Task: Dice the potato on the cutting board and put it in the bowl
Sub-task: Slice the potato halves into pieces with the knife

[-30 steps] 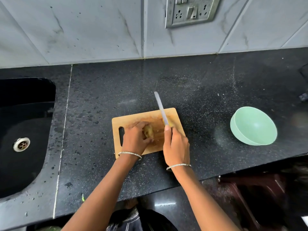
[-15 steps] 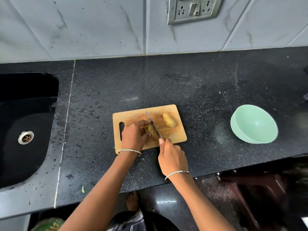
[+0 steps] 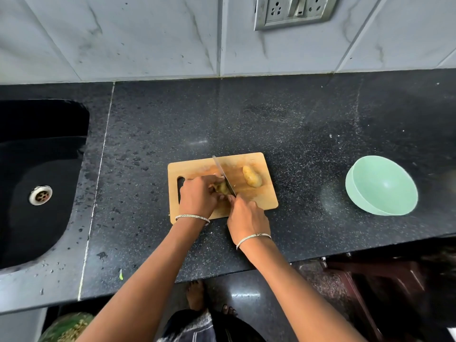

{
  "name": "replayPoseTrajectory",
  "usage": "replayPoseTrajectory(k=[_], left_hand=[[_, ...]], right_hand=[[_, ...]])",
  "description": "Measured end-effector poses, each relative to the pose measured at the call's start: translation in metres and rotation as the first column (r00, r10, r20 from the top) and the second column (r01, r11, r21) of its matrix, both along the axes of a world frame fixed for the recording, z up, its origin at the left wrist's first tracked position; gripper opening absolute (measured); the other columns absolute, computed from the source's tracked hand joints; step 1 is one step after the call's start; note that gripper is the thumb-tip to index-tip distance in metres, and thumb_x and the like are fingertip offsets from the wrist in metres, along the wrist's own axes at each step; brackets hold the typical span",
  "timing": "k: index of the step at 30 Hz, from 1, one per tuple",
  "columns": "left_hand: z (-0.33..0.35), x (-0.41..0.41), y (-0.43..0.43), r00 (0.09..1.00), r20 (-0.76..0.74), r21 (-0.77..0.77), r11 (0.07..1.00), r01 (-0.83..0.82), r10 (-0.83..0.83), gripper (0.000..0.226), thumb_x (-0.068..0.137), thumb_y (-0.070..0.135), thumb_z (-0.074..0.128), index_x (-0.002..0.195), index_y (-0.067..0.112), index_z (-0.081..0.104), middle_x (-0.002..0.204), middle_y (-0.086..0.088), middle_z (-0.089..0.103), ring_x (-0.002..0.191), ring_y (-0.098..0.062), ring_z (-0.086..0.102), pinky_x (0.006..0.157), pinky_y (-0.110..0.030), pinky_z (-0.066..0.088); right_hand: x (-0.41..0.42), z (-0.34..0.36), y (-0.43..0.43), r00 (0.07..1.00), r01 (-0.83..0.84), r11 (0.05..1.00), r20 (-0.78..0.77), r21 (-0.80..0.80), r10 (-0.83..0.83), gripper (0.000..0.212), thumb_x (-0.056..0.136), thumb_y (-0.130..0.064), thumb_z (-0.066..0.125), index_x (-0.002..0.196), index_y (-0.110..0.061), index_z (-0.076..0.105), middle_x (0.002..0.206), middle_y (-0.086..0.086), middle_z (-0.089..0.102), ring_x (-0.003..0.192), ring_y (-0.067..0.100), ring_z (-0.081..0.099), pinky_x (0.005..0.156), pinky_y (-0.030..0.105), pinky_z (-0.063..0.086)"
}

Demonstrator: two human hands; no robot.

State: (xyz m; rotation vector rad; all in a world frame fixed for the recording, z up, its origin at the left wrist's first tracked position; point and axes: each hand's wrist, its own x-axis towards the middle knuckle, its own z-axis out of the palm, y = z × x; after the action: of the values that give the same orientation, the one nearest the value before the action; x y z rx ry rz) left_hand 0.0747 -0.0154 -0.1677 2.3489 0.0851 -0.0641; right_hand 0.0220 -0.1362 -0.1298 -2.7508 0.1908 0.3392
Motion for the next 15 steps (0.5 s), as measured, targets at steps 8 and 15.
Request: replayPoseTrajectory(k=[8, 15], left_hand=[[0.005, 0.003, -0.001, 0.999, -0.039, -0.018, 1.000, -0.002, 0.001, 0.043, 0.058, 0.010, 0.084, 0.095, 0.029, 0.076, 0.085, 0.006, 0.075, 0.076, -0.017, 0.069, 0.082, -0.036, 0.055], [0.017, 0.005, -0.004, 0.994, 0.030, 0.173, 0.980, 0.101, -0.108, 0.060, 0.059, 0.006, 0.082, 0.109, 0.035, 0.063, 0.103, 0.006, 0.067, 0.083, -0.021, 0.067, 0.077, -0.037, 0.054]], right_hand=[[-0.013, -0.002, -0.006, 0.999, 0.023, 0.999, -0.039, 0.034, -0.022, 0.039, 0.104, -0.041, 0.026, 0.107, -0.011, 0.051, 0.106, 0.015, 0.065, 0.098, 0.039, 0.062, 0.062, 0.035, 0.035], [-0.007, 0.000, 0.000, 0.994, 0.055, 0.998, -0.100, 0.023, -0.053, 0.036, 0.105, -0.037, 0.030, 0.114, -0.010, 0.052, 0.114, 0.014, 0.063, 0.106, 0.038, 0.061, 0.068, 0.036, 0.038]])
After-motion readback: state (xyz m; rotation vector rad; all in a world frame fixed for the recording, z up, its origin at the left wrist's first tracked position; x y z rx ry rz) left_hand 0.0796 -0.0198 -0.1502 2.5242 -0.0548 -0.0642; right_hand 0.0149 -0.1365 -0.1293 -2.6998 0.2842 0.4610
